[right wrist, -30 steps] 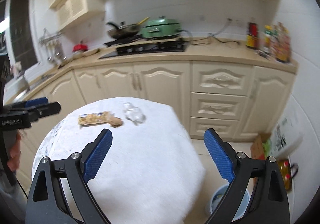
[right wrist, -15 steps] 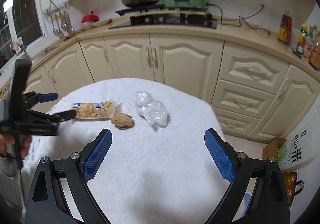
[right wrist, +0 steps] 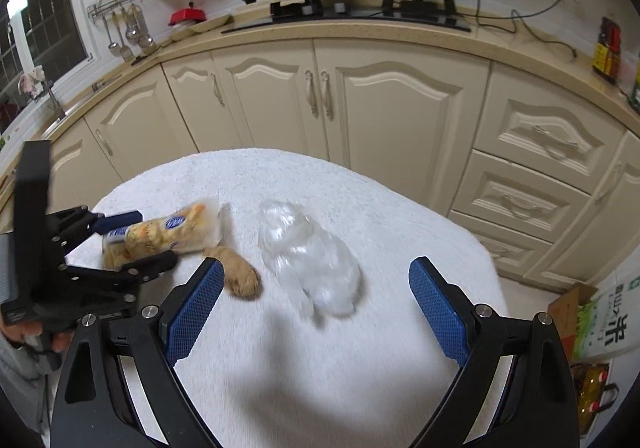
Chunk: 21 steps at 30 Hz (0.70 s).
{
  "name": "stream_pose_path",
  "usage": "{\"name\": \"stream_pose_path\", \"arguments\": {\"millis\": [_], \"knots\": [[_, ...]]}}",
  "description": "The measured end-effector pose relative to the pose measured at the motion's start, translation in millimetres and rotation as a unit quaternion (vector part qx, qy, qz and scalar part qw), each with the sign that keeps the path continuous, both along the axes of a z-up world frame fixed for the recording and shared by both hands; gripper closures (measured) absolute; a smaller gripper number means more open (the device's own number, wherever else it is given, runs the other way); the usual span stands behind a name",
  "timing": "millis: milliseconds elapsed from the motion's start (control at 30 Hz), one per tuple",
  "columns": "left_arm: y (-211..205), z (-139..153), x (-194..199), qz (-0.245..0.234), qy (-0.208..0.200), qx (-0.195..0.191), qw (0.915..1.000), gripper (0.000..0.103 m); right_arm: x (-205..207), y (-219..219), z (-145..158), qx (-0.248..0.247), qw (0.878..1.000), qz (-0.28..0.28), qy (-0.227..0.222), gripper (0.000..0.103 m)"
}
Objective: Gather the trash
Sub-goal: 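Grasp the bread snack package with the left tool while the right grasps a clear bag, then carry the snack package and clear bag to the bin while opening both tools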
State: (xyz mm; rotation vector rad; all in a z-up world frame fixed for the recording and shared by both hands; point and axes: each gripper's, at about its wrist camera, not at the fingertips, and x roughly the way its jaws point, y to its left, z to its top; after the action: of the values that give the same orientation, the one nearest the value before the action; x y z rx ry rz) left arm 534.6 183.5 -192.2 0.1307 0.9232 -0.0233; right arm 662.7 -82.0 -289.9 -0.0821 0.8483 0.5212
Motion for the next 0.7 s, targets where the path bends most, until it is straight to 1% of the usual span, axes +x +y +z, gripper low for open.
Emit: {"name": "stream_pose_path", "arguments": {"millis": [100, 200, 233, 267, 300, 333, 467, 600, 700], "knots": [[-11.6, -3.0, 3.6, -0.001, -0.005, 0.010, 0.9999, 0.069, 10.3, 13.9, -8.3, -0.018, 1.000, 0.011, -0.005, 0.008], [-15.8, -0.2, -6.4, 0.000, -0.006, 0.012, 0.9999, 0.070, 18.9, 29.4, -17.2, -0.047, 0.999, 0.024, -0.014, 0.008], [-15.6, 0.3, -7.8, 0.000, -0.005, 0.012, 0.9999, 0.070, 19.9, 32.6, -19.6, -0.048, 0.998, 0.031, -0.011, 0.009], [-14.9, 1.7, -9.5, 0.000, -0.004, 0.011, 0.9999, 0.071, 20.2, 33.5, -22.1, -0.043, 0.998, 0.038, -0.001, 0.020], [-14.6, 2.6, -10.6, 0.001, -0.004, 0.009, 1.0000, 0.071, 20.4, 34.5, -24.7, -0.037, 0.998, 0.044, 0.012, 0.051], [-14.5, 4.1, -11.9, 0.002, -0.003, 0.005, 1.0000, 0.071, 19.4, 33.9, -27.5, -0.031, 0.998, 0.050, 0.025, 0.054], [-15.4, 14.5, -23.7, 0.007, -0.002, -0.020, 0.9998, 0.072, 2.3, 18.0, -20.5, -0.019, 0.999, 0.038, 0.025, 0.057], [-24.7, 29.2, -41.2, 0.002, -0.012, -0.033, 0.9994, 0.073, -19.6, -3.9, -4.3, 0.015, 0.999, 0.024, 0.020, 0.059], [-41.0, 48.0, -58.7, -0.009, -0.030, -0.030, 0.9990, 0.073, -41.5, -18.0, 10.4, 0.027, 0.999, 0.018, 0.011, 0.059]]}}
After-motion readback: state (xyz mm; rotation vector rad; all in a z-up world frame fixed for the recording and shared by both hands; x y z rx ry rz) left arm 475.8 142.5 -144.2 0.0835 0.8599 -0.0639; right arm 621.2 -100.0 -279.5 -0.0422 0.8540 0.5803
